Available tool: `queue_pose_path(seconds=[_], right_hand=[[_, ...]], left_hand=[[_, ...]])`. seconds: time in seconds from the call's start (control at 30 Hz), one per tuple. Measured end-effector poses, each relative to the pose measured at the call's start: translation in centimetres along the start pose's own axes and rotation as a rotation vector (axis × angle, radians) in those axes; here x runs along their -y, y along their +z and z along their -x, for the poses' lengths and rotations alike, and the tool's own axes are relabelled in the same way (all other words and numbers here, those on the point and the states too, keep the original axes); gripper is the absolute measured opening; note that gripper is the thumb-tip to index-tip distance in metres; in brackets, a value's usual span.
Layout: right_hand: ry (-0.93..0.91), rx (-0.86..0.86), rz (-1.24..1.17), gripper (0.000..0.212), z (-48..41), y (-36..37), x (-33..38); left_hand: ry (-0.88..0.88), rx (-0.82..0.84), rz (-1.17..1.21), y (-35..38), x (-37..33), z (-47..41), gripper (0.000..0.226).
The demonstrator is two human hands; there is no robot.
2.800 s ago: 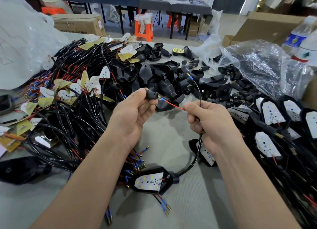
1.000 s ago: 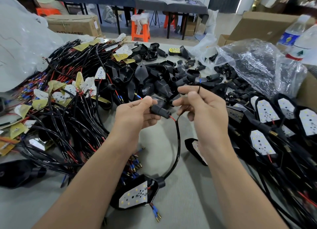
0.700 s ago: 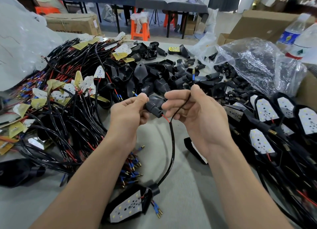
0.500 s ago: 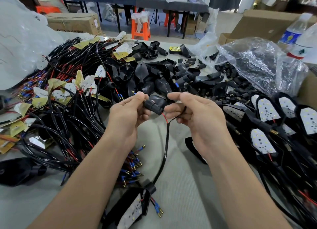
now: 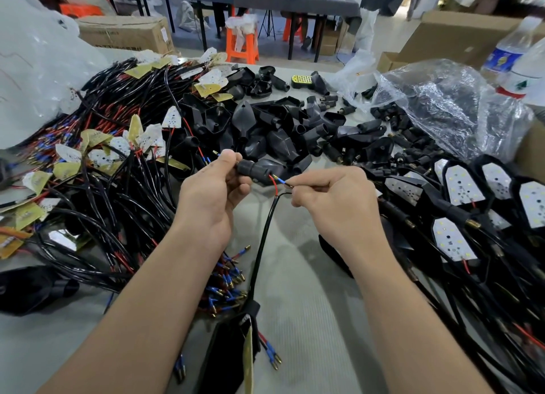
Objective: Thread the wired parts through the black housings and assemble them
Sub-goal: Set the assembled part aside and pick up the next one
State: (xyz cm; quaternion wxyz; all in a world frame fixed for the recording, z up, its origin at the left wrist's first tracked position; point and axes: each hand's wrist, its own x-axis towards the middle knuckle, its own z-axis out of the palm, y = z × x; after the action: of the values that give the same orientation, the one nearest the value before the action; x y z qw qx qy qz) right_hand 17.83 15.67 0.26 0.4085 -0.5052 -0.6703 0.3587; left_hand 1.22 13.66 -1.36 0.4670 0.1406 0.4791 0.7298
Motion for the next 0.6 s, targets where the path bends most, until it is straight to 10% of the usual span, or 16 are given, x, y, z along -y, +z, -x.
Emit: queue_pose_path(seconds=[0.6], right_hand=[[-0.068, 0.004, 0.065, 0.024, 0.3, 0.15, 0.22]], left_hand=[[0.066, -0.029, -0.176, 0.24, -0.13, 0.31, 0.022]])
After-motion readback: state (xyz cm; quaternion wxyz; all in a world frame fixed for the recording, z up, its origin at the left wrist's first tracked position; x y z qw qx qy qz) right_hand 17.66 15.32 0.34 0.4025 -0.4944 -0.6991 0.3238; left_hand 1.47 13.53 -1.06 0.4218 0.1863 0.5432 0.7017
